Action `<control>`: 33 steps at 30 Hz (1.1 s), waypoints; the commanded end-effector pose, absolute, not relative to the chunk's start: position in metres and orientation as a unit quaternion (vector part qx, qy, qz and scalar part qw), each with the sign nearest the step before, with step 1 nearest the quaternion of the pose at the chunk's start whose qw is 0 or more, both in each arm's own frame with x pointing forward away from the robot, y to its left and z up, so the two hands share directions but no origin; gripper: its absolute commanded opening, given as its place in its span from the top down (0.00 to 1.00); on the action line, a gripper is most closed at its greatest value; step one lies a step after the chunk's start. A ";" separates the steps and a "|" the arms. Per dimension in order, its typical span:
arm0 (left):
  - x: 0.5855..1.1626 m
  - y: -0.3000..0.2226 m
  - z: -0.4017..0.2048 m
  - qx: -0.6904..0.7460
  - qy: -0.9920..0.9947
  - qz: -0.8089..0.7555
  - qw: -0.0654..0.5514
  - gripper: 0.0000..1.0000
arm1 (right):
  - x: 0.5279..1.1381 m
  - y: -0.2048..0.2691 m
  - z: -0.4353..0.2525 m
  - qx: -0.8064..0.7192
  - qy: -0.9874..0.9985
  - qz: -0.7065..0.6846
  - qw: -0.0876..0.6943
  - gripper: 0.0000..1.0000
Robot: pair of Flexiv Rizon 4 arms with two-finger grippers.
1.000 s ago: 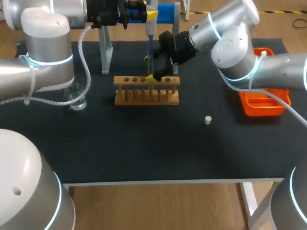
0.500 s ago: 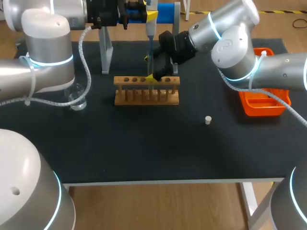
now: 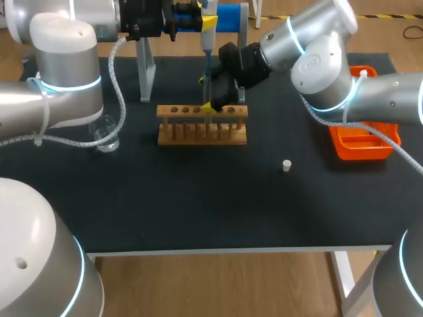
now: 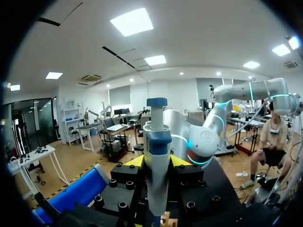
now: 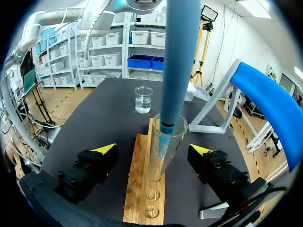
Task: Invert the test tube, pick up the pipette, mount the tip to pipette, aspirate from beaker and dispense into the tube, eject the tip, return the pipette, and cap with the stopper.
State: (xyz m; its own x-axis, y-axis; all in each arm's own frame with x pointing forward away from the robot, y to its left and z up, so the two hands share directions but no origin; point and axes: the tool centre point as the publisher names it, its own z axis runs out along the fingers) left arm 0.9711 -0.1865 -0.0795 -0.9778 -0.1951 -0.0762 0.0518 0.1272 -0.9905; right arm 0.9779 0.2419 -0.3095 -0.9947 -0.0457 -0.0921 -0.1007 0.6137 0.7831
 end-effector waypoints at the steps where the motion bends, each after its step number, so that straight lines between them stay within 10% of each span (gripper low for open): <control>1: 0.972 -0.187 -0.080 -0.049 0.744 -0.659 0.094 1.00 | 0.978 0.241 -0.309 -0.041 0.898 0.437 0.030 0.00; 33: 0.971 -0.189 -0.084 -0.052 0.745 -0.659 0.092 1.00 | 0.978 0.241 -0.309 -0.041 0.898 0.437 0.030 0.00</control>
